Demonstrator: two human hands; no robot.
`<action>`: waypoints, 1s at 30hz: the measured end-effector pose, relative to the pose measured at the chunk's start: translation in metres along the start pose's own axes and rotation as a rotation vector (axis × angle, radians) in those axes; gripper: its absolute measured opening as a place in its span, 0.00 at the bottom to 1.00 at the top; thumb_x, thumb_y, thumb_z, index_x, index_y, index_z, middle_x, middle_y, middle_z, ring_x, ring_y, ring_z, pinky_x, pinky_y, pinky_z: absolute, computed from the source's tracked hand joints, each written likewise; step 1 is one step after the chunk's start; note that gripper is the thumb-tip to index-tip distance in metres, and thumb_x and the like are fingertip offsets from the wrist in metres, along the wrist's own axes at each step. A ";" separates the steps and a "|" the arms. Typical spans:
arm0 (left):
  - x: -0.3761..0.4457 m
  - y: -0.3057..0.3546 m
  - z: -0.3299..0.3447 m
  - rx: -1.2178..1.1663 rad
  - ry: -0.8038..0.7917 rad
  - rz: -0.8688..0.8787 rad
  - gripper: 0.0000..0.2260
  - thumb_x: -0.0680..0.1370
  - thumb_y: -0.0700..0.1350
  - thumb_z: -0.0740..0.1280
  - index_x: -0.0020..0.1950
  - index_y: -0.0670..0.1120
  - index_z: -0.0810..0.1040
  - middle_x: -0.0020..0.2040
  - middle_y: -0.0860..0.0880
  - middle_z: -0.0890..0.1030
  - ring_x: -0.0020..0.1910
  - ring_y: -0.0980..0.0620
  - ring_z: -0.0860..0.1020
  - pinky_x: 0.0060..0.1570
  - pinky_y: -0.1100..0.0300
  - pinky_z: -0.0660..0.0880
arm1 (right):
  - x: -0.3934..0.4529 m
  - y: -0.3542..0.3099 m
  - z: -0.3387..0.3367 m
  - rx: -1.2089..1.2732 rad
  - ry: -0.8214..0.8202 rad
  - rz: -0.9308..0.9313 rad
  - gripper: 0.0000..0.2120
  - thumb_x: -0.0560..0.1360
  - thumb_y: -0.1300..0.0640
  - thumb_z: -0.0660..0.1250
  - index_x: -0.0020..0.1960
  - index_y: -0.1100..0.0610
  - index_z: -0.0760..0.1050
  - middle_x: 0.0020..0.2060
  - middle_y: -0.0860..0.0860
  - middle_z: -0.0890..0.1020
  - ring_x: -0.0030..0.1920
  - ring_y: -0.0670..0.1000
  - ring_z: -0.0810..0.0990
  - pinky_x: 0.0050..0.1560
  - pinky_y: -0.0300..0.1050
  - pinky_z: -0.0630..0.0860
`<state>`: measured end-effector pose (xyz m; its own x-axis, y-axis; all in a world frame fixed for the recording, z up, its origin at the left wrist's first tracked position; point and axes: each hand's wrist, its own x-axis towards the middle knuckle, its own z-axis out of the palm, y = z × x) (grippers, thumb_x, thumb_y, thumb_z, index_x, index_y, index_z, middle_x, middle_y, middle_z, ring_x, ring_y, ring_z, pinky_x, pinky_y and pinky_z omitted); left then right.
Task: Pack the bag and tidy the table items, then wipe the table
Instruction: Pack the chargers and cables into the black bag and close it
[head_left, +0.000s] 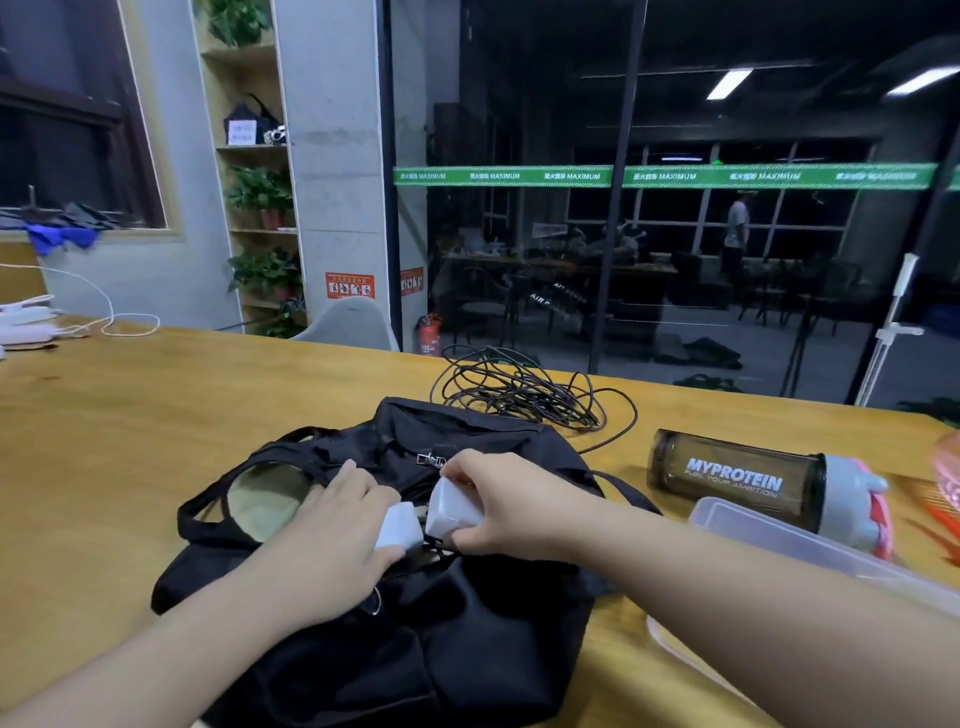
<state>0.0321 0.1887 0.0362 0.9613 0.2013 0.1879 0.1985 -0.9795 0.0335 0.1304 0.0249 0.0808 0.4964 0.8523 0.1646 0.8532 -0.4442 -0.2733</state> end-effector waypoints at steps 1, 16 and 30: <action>0.002 0.000 -0.001 0.007 0.001 -0.008 0.22 0.79 0.55 0.57 0.71 0.51 0.59 0.64 0.52 0.62 0.75 0.48 0.47 0.69 0.57 0.56 | 0.000 0.000 0.001 -0.008 -0.007 0.001 0.26 0.71 0.52 0.69 0.66 0.53 0.66 0.59 0.50 0.77 0.56 0.51 0.74 0.52 0.43 0.72; 0.024 -0.003 0.006 0.085 0.277 0.070 0.20 0.75 0.45 0.66 0.67 0.51 0.69 0.74 0.47 0.57 0.73 0.42 0.34 0.70 0.48 0.39 | -0.011 0.009 0.019 -0.052 -0.171 0.052 0.26 0.76 0.44 0.63 0.72 0.49 0.65 0.67 0.53 0.68 0.68 0.54 0.66 0.67 0.50 0.66; 0.050 -0.015 -0.036 0.165 0.296 -0.044 0.26 0.75 0.56 0.63 0.71 0.53 0.62 0.77 0.47 0.45 0.74 0.45 0.35 0.70 0.45 0.35 | -0.004 0.022 -0.025 -0.497 -0.193 0.228 0.39 0.68 0.32 0.65 0.73 0.49 0.61 0.75 0.53 0.51 0.74 0.58 0.46 0.72 0.60 0.48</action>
<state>0.0698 0.2135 0.0803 0.8589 0.2090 0.4676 0.2896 -0.9512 -0.1069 0.1518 0.0048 0.0981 0.6778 0.7344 -0.0345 0.7242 -0.6588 0.2037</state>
